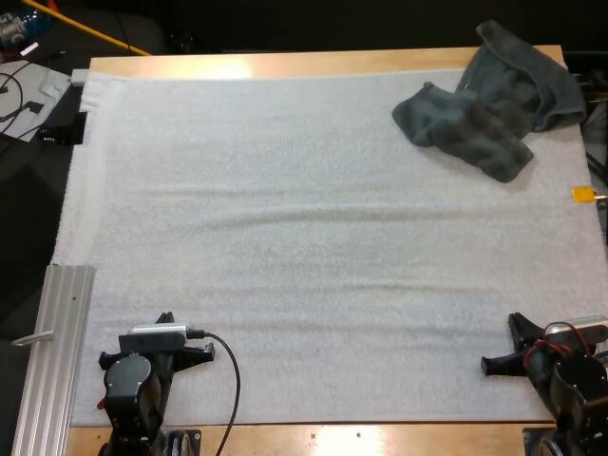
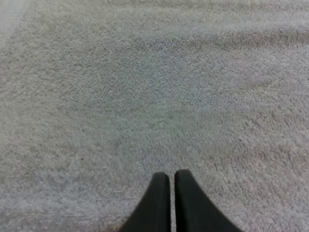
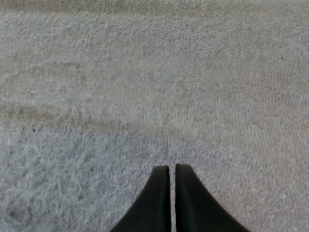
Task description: Pick towel from pile, fold and stack
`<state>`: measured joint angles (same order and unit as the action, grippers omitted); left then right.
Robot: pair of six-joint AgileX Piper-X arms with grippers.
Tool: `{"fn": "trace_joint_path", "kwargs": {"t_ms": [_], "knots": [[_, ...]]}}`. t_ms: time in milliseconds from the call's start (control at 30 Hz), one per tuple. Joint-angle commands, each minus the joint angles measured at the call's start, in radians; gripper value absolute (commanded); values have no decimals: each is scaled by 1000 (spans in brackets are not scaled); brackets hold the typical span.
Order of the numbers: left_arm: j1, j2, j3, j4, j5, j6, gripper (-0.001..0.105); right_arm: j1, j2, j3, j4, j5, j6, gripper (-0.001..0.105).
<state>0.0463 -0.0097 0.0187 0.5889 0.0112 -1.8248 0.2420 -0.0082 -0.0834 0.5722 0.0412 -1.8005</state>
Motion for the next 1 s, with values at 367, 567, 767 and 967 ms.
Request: {"fn": "trace_joint_path", "kwargs": {"t_ms": [367,567,767,967], "knots": [[-3,-99,-6,5,-13,14,1,0,-42,-4,-6,15,9,1],[-2,-90,-6,11,29,29,0,-1,-48,-2,-12,28,43,1],[-6,-63,-20,3,150,52,27,-1,-58,-10,-33,20,116,22],[-3,-101,-18,2,182,46,57,0,-37,-26,-35,13,111,48]]}}
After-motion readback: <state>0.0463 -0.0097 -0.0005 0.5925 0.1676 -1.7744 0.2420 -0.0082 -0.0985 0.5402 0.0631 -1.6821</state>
